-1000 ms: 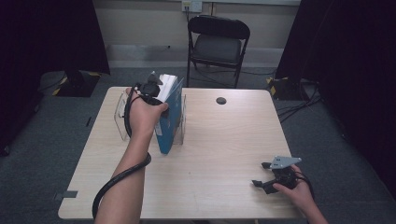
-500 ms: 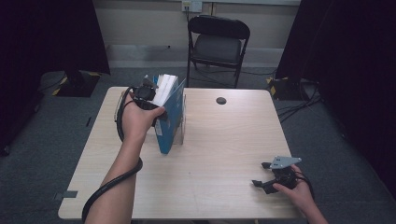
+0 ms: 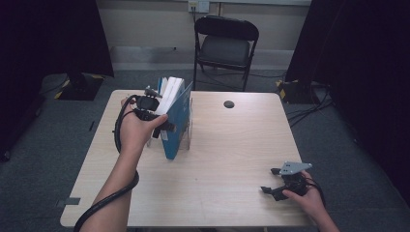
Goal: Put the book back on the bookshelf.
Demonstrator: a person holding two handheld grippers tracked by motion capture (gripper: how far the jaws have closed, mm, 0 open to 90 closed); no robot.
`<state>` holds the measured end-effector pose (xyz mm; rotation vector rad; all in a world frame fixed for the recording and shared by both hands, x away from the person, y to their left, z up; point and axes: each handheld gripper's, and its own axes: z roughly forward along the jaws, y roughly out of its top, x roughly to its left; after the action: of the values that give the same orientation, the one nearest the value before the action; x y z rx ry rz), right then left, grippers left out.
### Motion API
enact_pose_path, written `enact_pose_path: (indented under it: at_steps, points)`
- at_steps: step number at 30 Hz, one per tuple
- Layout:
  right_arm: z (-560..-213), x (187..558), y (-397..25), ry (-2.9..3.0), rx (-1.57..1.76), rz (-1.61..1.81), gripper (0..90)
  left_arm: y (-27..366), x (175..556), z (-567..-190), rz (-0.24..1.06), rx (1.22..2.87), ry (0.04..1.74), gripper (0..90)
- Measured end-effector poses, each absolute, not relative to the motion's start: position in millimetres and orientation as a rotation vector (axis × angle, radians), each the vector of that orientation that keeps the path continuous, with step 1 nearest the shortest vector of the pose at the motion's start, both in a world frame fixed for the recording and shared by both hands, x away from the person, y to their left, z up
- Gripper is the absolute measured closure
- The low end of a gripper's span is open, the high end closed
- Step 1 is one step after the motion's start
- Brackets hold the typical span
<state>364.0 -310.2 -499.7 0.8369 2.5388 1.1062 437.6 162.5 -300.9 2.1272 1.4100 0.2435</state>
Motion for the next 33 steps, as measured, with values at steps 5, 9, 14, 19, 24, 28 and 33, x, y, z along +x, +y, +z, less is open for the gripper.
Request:
enact_pose_path:
  at_steps: [5, 9, 14, 19, 24, 28, 33]
  points:
    - [-499.8, 364.1, -310.2, 2.539, 0.836, 1.107, 13.0, 166.8, 429.9, -307.3, 0.245, 2.144, 1.372, 25.6]
    - [-499.8, 364.0, -310.1, 2.539, 0.838, 1.107, 13.0, 171.9, 418.3, -319.4, 0.238, 2.151, 1.342, 24.4]
    - [-499.7, 363.9, -310.1, 2.538, 0.838, 1.107, 13.0, 176.8, 411.9, -334.3, 0.229, 2.148, 1.347, 23.7]
    - [-499.7, 363.9, -310.2, 2.541, 0.836, 1.107, 13.0, 179.5, 407.7, -346.2, 0.226, 2.147, 1.346, 23.6]
    - [-499.7, 363.9, -310.2, 2.541, 0.836, 1.107, 13.0, 183.6, 402.6, -362.2, 0.21, 2.153, 1.348, 23.6]
    - [-499.7, 363.9, -310.2, 2.541, 0.835, 1.107, 13.0, 187.4, 398.0, -374.0, 0.204, 2.141, 1.352, 23.4]
    - [-499.7, 363.9, -310.2, 2.541, 0.835, 1.106, 13.0, 191.7, 393.2, -389.0, 0.184, 2.145, 1.355, 23.3]
